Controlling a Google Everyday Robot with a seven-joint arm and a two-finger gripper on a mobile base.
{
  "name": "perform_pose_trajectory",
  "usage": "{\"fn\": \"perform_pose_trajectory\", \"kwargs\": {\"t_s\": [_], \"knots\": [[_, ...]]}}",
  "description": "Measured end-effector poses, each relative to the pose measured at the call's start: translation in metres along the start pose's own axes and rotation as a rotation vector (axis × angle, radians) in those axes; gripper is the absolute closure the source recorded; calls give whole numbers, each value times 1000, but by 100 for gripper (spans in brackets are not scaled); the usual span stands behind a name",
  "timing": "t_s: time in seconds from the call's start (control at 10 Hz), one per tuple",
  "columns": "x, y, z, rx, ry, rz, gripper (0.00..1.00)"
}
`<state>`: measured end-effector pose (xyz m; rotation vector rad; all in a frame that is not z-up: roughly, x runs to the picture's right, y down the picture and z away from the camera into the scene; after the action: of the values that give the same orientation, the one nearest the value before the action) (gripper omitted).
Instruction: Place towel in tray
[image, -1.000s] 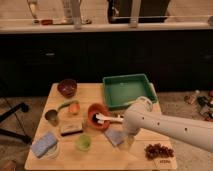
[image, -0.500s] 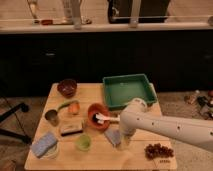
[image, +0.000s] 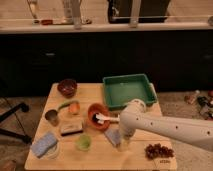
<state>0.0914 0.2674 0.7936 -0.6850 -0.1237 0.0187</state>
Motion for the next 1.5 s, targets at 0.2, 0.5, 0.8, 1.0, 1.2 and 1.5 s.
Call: {"fn": "perform_pose_trajectory", "kwargs": {"t_s": [0.2,0.5,0.8,1.0,1.2,1.5], "knots": [[-1,1,3,-6,0,-6,20],[-3,3,8,-17,2,-15,20],[-3,5,11,-26,5,-22,20],[-4,6,14,-31,4,-27,20],[-4,8,16,-40,10,-32,20],[-6,10,18,-48,10,-42,26]]}}
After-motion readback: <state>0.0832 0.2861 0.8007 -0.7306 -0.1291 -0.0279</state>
